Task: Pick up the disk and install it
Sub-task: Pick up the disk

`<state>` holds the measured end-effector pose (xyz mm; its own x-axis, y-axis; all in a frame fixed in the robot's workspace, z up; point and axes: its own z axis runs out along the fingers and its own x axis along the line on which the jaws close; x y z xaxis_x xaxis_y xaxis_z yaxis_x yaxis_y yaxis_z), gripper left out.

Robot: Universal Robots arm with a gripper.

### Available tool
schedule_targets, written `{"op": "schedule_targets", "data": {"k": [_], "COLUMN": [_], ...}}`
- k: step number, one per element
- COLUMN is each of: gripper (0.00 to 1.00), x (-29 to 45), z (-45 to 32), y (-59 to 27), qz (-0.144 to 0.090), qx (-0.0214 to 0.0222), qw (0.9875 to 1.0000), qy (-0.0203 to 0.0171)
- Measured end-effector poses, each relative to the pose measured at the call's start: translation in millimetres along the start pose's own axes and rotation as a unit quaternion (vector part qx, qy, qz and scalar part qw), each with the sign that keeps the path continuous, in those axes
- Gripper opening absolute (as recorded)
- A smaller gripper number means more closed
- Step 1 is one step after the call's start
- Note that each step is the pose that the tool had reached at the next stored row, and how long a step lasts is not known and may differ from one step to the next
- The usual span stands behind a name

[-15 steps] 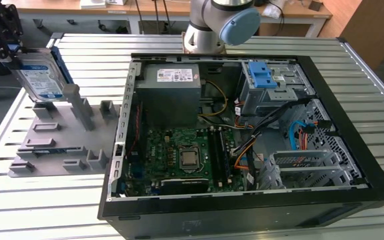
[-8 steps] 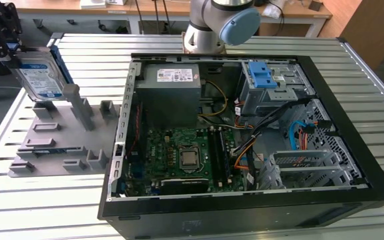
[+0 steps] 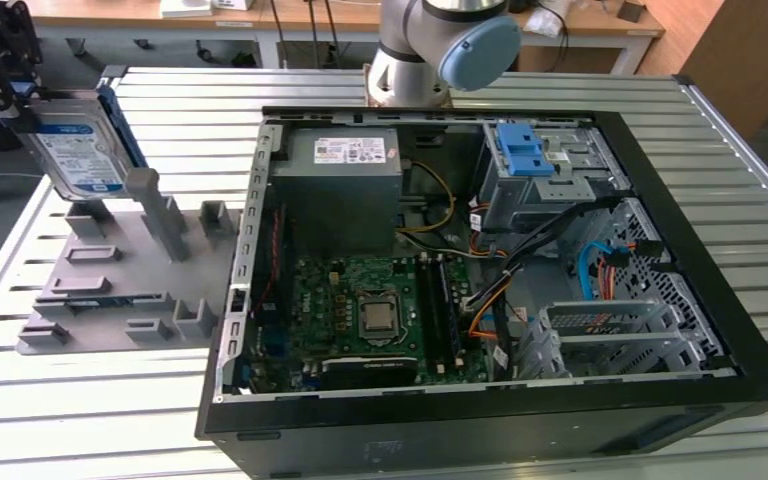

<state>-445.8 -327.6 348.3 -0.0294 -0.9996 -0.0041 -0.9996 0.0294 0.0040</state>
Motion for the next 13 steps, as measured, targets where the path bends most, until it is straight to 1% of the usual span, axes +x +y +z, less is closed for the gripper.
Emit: {"op": "schedule_targets", "data": {"k": [5, 13], "gripper": [0.36, 0.36], "x": [-0.5, -1.0], "z": [-1.7, -7.1], "y": [0.0, 0.1], "qz": [0.0, 0.0], "qx": [-0.0002, -0.0001], "qw": [1.0, 1.0], "qy": [0.0001, 0.0001]}}
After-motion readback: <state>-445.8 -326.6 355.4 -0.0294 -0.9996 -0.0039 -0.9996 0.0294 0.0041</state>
